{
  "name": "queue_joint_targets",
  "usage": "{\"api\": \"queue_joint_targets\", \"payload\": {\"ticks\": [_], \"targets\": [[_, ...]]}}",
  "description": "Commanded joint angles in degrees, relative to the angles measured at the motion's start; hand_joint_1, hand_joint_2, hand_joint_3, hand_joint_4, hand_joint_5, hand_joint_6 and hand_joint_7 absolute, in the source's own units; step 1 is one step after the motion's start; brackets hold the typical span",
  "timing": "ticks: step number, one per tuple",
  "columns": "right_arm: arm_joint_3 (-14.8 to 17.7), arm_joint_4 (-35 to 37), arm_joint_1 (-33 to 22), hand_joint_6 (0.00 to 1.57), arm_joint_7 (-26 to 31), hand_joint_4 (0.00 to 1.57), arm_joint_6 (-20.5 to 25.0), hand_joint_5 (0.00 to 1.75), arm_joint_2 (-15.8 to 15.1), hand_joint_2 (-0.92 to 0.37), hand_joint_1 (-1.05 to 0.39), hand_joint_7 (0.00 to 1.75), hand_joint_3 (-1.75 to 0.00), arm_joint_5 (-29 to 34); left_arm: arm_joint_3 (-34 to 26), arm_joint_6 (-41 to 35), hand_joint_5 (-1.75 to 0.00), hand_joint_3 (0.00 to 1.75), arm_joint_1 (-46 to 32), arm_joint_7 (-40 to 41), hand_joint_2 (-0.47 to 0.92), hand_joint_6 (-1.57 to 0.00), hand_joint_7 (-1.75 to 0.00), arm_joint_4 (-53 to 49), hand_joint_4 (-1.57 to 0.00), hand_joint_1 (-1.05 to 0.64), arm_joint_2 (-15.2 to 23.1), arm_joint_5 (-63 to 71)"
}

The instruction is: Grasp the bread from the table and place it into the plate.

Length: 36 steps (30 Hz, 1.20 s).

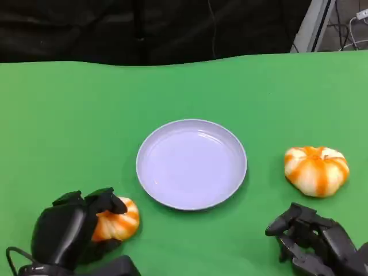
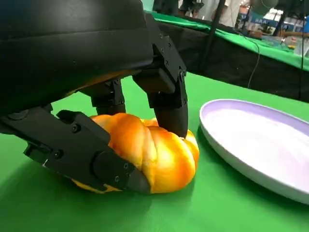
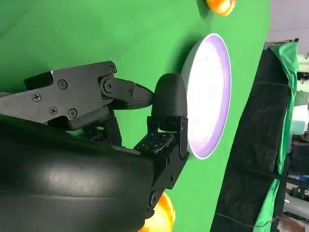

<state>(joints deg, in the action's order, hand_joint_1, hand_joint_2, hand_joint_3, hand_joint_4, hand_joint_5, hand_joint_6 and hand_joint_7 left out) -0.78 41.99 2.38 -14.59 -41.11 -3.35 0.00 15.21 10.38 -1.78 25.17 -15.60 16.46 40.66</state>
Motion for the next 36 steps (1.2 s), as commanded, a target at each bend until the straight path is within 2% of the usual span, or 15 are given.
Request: {"api": "queue_joint_targets", "payload": {"ticks": [1, 2, 3, 7, 9, 19, 23, 24, 27, 36], "targets": [[0.1, -0.1, 0.1, 0.69, 0.3, 0.61, 0.3, 1.75, -0.6, -0.92, -0.26, 1.19, -0.47, 0.0, -2.0, -1.0, -1.75, 0.63, -1.7, 0.0, 0.63, -0.90, -1.23, 5.0, -0.82, -0.12, 0.8, -0.5], [0.1, 0.1, 0.1, 0.69, 0.3, 0.61, 0.2, 1.75, -0.6, -0.92, -0.26, 1.19, -0.47, -0.1, -2.4, -1.3, -1.75, 0.76, -2.2, -0.4, 0.57, -0.97, -1.08, 6.6, -0.83, -0.12, 0.9, -0.6], [0.2, 0.2, 0.2, 0.68, 0.2, 0.61, 0.2, 1.75, -0.6, -0.92, -0.25, 1.19, -0.47, -0.1, -2.7, -1.6, -1.75, 0.84, -2.6, -0.7, 0.53, -1.01, -1.00, 7.7, -0.83, -0.12, 0.8, -0.7], [0.1, 0.5, 0.3, 0.69, 0.3, 0.61, -0.1, 1.75, -0.6, -0.92, -0.26, 1.19, -0.47, 0.0, -3.9, -3.0, -1.75, 0.99, -3.9, -1.3, 0.48, -1.06, -0.90, 12.3, -0.84, -0.12, 1.1, -0.2], [0.2, 0.5, 0.4, 0.69, 0.2, 0.61, 0.0, 1.75, -0.5, -0.92, -0.26, 1.19, -0.47, -0.2, -4.5, -3.2, -1.75, 1.03, -4.4, -1.5, 0.46, -1.06, -0.91, 14.1, -0.84, -0.12, 1.2, -0.1], [0.2, 0.8, 0.5, 0.69, 0.1, 0.61, 0.1, 1.75, -0.4, -0.92, -0.26, 1.20, -0.47, -0.3, -5.7, -3.1, -1.75, 1.05, -4.0, -1.4, 0.43, -0.99, -1.02, 19.9, -0.82, -0.10, 0.9, 1.5], [0.2, 1.0, 0.7, 0.69, 0.2, 0.61, -0.1, 1.75, -0.5, -0.92, -0.26, 1.20, -0.47, -0.1, -5.3, -2.5, -1.73, 1.10, -2.2, -1.1, 0.40, -1.05, -0.91, 18.9, -0.82, -0.11, -0.2, 1.2], [0.1, 1.2, 0.7, 0.69, 0.3, 0.61, -0.2, 1.75, -0.5, -0.92, -0.26, 1.20, -0.47, 0.0, -5.1, -1.9, -1.64, 1.13, -1.5, -0.9, 0.39, -1.08, -0.84, 18.1, -0.87, -0.10, -0.5, 1.1], [0.1, 1.1, 0.7, 0.69, 0.3, 0.61, -0.1, 1.75, -0.5, -0.92, -0.26, 1.20, -0.47, 0.0, -4.6, -0.4, -1.54, 1.15, 0.2, -0.8, 0.39, -1.12, -0.76, 16.2, -0.92, -0.10, -1.2, 0.5], [0.0, 0.7, 0.4, 0.69, 0.7, 0.61, 0.1, 1.75, -0.4, -0.92, -0.26, 1.19, -0.47, 0.3, -1.7, 3.4, -1.69, 0.90, 6.1, -1.1, 0.52, -0.99, -0.98, 9.5, -0.79, -0.08, -3.2, -0.4]]}}
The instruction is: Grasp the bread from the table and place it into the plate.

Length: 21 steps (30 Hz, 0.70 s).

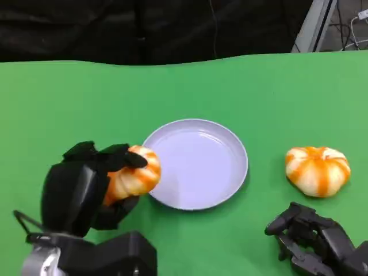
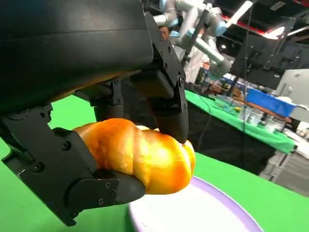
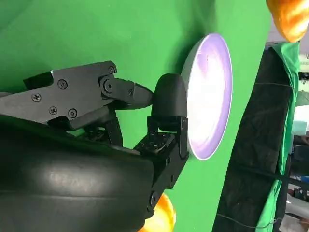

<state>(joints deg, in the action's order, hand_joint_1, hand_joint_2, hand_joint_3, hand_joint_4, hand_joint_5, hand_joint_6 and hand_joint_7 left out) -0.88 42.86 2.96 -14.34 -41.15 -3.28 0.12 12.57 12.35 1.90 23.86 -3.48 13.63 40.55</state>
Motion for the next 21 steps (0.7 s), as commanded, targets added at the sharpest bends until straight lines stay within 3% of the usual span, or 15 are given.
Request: {"api": "queue_joint_targets", "payload": {"ticks": [1, 9, 17, 21], "targets": [[0.1, -0.2, -0.2, 0.69, 0.4, 0.61, 0.1, 1.75, -0.4, -0.92, -0.26, 1.19, -0.47, 0.1, 1.1, 1.6, -1.70, 0.89, 2.8, 0.3, 0.53, -0.99, -1.00, -3.0, -0.79, -0.08, -0.6, -0.3], [-0.2, -0.2, -0.1, 0.70, 1.2, 0.62, -0.1, 1.75, -0.2, -0.92, -0.25, 1.18, -0.48, 0.7, 3.9, 2.3, -1.71, 0.82, 9.0, -0.8, 0.60, -0.92, -1.08, -9.1, -0.76, -0.07, -2.9, -0.4], [-0.2, 0.1, 0.1, 0.70, 1.9, 0.62, -0.1, 1.75, -0.2, -0.92, -0.26, 1.19, -0.48, 1.3, 6.0, 5.2, -1.75, 0.86, 15.7, -0.4, 0.59, -0.82, -1.25, -17.8, -0.73, -0.07, -5.0, -1.6], [-0.3, 0.3, 0.1, 0.69, 1.9, 0.62, -0.1, 1.75, 0.0, -0.92, -0.25, 1.19, -0.48, 1.3, 6.9, 8.2, -1.75, 0.82, 19.4, -1.4, 0.61, -0.82, -1.24, -23.8, -0.73, -0.08, -5.1, -2.7]]}}
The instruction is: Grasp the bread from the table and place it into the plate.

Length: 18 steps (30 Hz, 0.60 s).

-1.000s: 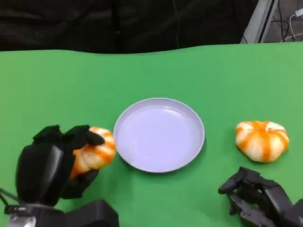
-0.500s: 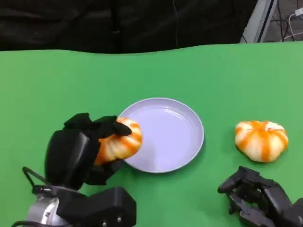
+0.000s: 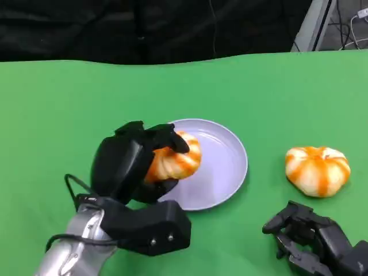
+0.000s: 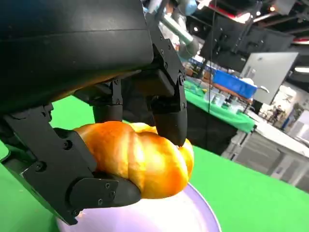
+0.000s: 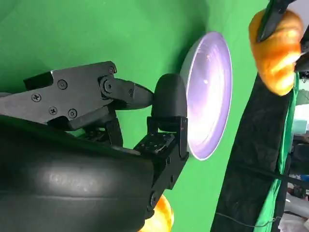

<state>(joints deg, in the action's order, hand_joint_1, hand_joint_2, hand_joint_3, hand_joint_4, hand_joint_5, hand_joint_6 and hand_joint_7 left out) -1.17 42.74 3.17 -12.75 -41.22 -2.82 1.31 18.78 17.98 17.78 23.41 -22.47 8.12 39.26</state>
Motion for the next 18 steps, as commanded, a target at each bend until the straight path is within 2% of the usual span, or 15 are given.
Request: {"api": "queue_joint_targets", "payload": {"ticks": [1, 6, 8, 12, 16, 18], "targets": [[0.0, 0.4, -0.1, 0.70, 0.4, 0.62, 0.0, 1.75, -0.4, -0.92, -0.25, 1.19, -0.48, 0.1, 0.8, 3.0, -1.75, 0.78, 4.1, -1.0, 0.63, -0.82, -1.23, -5.9, -0.72, -0.09, 0.3, -1.6], [-0.1, 0.2, -0.2, 0.70, 0.6, 0.64, 0.2, 1.75, -0.5, -0.92, -0.24, 1.19, -0.49, 0.3, 2.2, 4.6, -1.74, 0.66, 7.3, -1.6, 0.69, -0.81, -1.21, -10.8, -0.70, -0.07, -0.3, -2.1], [-0.1, 0.3, -0.1, 0.70, 0.6, 0.64, 0.1, 1.75, -0.5, -0.92, -0.24, 1.19, -0.49, 0.3, 2.5, 4.9, -1.70, 0.57, 8.1, -1.9, 0.73, -0.83, -1.15, -11.9, -0.71, -0.06, -0.4, -2.2], [-0.1, 0.5, -0.1, 0.70, 0.6, 0.64, -0.2, 1.75, -0.5, -0.92, -0.24, 1.19, -0.49, 0.2, 2.8, 5.6, -1.68, 0.54, 9.2, -2.5, 0.75, -0.84, -1.13, -13.8, -0.71, -0.06, -0.7, -2.6], [-0.2, 0.2, -0.2, 0.70, 0.9, 0.64, -0.3, 1.75, -0.5, -0.92, -0.25, 1.19, -0.49, 0.4, 3.0, 5.8, -1.50, 0.29, 11.1, -6.1, 0.88, -0.88, -0.90, -17.1, -0.73, -0.06, -1.3, -4.6], [-0.3, 0.1, -0.3, 0.70, 1.0, 0.64, -0.1, 1.75, -0.4, -0.92, -0.26, 1.18, -0.48, 0.4, 3.1, 6.2, -1.28, 0.21, 11.6, -6.4, 0.91, -0.94, -0.72, -18.1, -0.78, -0.05, -1.4, -4.9]]}}
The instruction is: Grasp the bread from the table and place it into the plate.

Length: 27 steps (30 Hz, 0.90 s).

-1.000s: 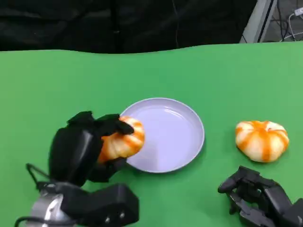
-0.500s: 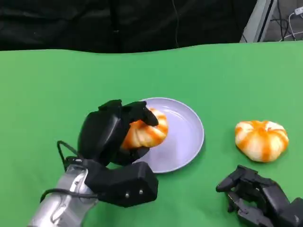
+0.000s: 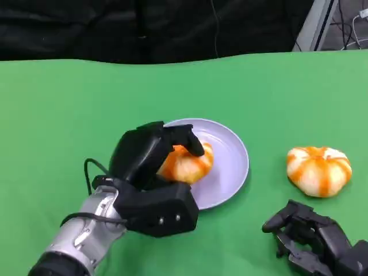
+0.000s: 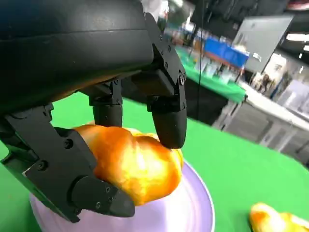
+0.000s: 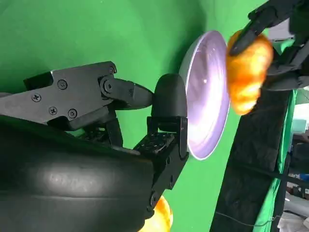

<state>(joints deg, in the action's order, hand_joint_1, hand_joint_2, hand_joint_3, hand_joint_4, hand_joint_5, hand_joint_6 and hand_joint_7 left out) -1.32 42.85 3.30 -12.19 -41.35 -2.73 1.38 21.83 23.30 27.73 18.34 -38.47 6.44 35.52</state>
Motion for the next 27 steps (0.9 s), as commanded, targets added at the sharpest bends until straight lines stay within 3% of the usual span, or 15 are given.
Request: {"api": "queue_joint_targets", "payload": {"ticks": [1, 3, 4, 5, 6, 8, 10, 11, 16, 19, 23, 24, 27], "targets": [[-0.1, 0.0, -0.4, 0.70, 0.4, 0.64, 0.2, 1.75, -0.4, -0.92, -0.26, 1.18, -0.48, 0.2, -0.1, 1.2, -1.21, 0.20, 1.8, -1.3, 0.92, -0.95, -0.65, -2.7, -0.80, -0.05, 0.2, -1.4], [-0.1, 0.1, -0.3, 0.71, 0.4, 0.63, 0.2, 1.74, -0.3, -0.92, -0.26, 1.17, -0.47, 0.1, -0.2, 1.4, -1.10, 0.19, 2.1, -1.4, 0.92, -0.96, -0.55, -3.7, -0.80, -0.06, 0.0, -1.8], [-0.1, 0.1, -0.3, 0.71, 0.4, 0.63, 0.1, 1.74, -0.3, -0.92, -0.26, 1.17, -0.47, 0.0, -0.2, 1.4, -0.99, 0.18, 2.2, -1.6, 0.92, -0.98, -0.38, -4.1, -0.79, -0.10, -0.1, -2.0], [-0.1, 0.2, -0.2, 0.71, 0.2, 0.63, 0.0, 1.74, -0.3, -0.92, -0.26, 1.17, -0.47, -0.1, 0.0, 1.2, -0.95, 0.17, 2.4, -1.8, 0.92, -0.99, -0.32, -4.4, -0.80, -0.12, 0.0, -2.0], [-0.1, 0.3, -0.2, 0.71, 0.1, 0.64, -0.1, 1.74, -0.3, -0.92, -0.25, 1.17, -0.47, -0.2, 0.2, 1.1, -0.73, 0.15, 2.6, -2.0, 0.92, -0.99, -0.17, -4.6, -0.82, -0.17, 0.1, -1.8], [0.0, 0.6, -0.1, 0.71, -0.1, 0.64, -0.4, 1.75, -0.3, -0.92, -0.25, 1.17, -0.48, -0.5, 0.7, 0.5, -0.29, 0.12, 2.7, -2.6, 0.92, -0.92, -0.04, -4.2, -0.85, -0.27, 0.6, -1.1], [-0.1, 0.7, 0.0, 0.71, -0.2, 0.64, -0.5, 1.75, -0.3, -0.92, -0.25, 1.17, -0.48, -0.4, 0.9, -0.3, -0.14, 0.11, 2.5, -3.4, 0.92, -0.89, -0.01, -3.4, -0.86, -0.30, 0.9, -0.8], [-0.1, 0.8, 0.0, 0.71, -0.2, 0.64, -0.4, 1.75, -0.2, -0.92, -0.26, 1.17, -0.48, -0.5, 0.9, -1.0, -0.06, 0.12, 2.3, -3.9, 0.92, -0.78, -0.01, -2.8, -0.76, -0.40, 1.0, -0.7], [0.0, 0.7, 0.0, 0.71, -0.2, 0.64, -0.1, 1.75, 0.0, -0.92, -0.25, 1.18, -0.49, -0.6, 0.8, -4.5, 0.00, 0.19, 1.1, -7.5, 0.92, -0.59, 0.00, 0.8, -0.59, -0.60, 1.5, -1.5], [-0.1, 0.5, -0.1, 0.70, -0.3, 0.64, 0.1, 1.75, 0.0, -0.92, -0.23, 1.18, -0.50, -0.6, -0.4, -7.7, 0.00, 0.39, 0.0, -12.5, 0.92, -0.46, 0.00, 4.3, -0.46, -0.79, 1.5, -4.3], [0.0, 0.6, 0.0, 0.70, -0.5, 0.63, 0.0, 1.75, -0.1, -0.92, -0.23, 1.19, -0.50, -0.7, -1.4, -10.6, 0.00, 0.45, -1.1, -16.1, 0.92, -0.43, 0.00, 7.9, -0.43, -0.83, 1.6, -6.6], [0.0, 0.7, 0.0, 0.70, -0.6, 0.63, -0.1, 1.75, -0.1, -0.92, -0.23, 1.19, -0.50, -0.7, -2.0, -11.6, 0.00, 0.56, -1.5, -17.5, 0.92, -0.38, 0.00, 9.2, -0.34, -0.90, 1.6, -7.8], [0.0, 0.3, -0.1, 0.69, -0.7, 0.64, 0.0, 1.75, -0.3, -0.92, -0.24, 1.19, -0.50, -0.6, -3.3, -13.3, 0.00, 0.71, -2.3, -22.0, 0.92, -0.32, 0.00, 12.8, -0.25, -0.96, 2.5, -10.7]]}}
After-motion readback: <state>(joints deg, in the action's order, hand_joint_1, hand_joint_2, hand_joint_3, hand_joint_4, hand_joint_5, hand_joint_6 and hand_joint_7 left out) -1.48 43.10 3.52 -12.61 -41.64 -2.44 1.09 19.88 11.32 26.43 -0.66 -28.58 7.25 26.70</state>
